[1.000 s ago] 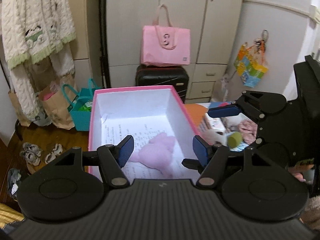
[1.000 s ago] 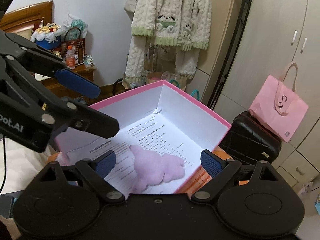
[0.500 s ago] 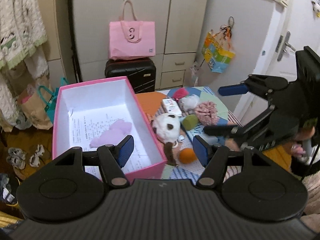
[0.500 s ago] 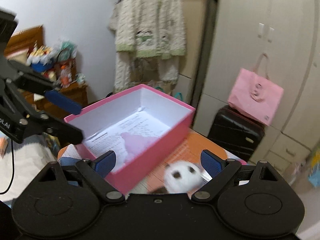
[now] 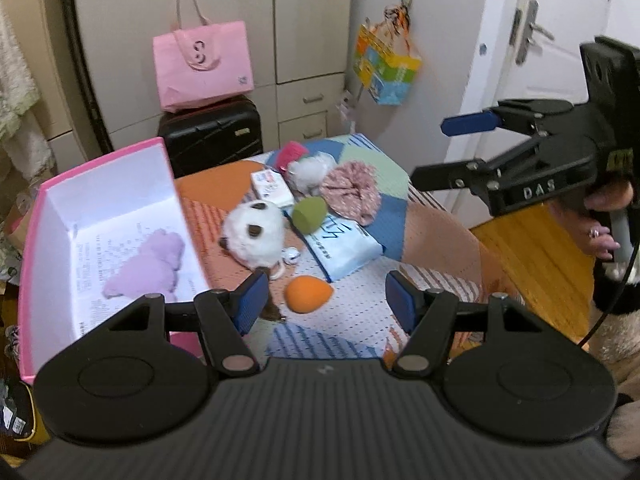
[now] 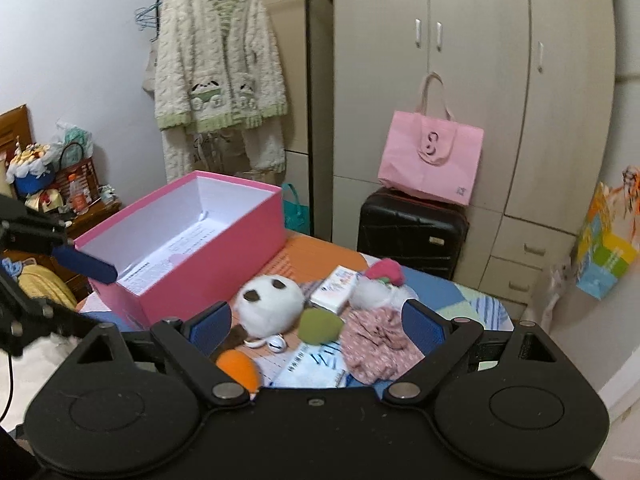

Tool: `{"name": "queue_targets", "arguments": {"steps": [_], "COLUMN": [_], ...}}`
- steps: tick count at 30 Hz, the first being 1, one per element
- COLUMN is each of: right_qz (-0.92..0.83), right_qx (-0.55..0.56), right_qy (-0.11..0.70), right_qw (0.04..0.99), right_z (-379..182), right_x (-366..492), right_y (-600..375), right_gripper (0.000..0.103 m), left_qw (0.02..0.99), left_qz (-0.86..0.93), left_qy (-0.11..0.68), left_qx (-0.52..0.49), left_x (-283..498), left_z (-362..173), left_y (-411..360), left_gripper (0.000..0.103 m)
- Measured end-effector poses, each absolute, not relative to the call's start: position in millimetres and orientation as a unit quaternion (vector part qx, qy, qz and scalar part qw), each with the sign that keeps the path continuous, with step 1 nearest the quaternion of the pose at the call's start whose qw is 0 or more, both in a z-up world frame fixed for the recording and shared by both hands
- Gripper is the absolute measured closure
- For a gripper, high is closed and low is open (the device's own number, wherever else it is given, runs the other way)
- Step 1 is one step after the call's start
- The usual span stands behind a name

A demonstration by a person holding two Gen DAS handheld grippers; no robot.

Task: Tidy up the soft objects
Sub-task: 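Grasp the pink floral scrunchie with the right tool while the left tool approaches the orange sponge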

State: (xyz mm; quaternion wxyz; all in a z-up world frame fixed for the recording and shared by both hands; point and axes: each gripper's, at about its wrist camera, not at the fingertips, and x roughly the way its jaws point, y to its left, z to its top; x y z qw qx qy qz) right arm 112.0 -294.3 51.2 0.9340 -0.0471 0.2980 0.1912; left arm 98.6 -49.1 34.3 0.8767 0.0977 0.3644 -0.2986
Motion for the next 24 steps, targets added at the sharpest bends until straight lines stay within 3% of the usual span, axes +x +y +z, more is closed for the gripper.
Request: {"name": "queue_targets", "arguments": {"steps": [7, 24], "right_qz": [0.198, 0.177], "right_qx": [-0.045, -0.015], "right_qy": [0.288, 0.268], "right_qw": [0.936, 0.947], "right_z": [20, -58], "right_x": [119, 168], "right_y": [-310, -325], "right_gripper": [0.009, 0.009], "left_qw": [0.872, 0.921], "left_qz": [-0.297, -0.189], "left_qy": [0.375, 0.32], "left_qx": [0.106, 0.117], "left_x": [105, 121], "left_z": [5, -79], "left_y": [-76, -107], "left_gripper": [0.039, 0.039]}}
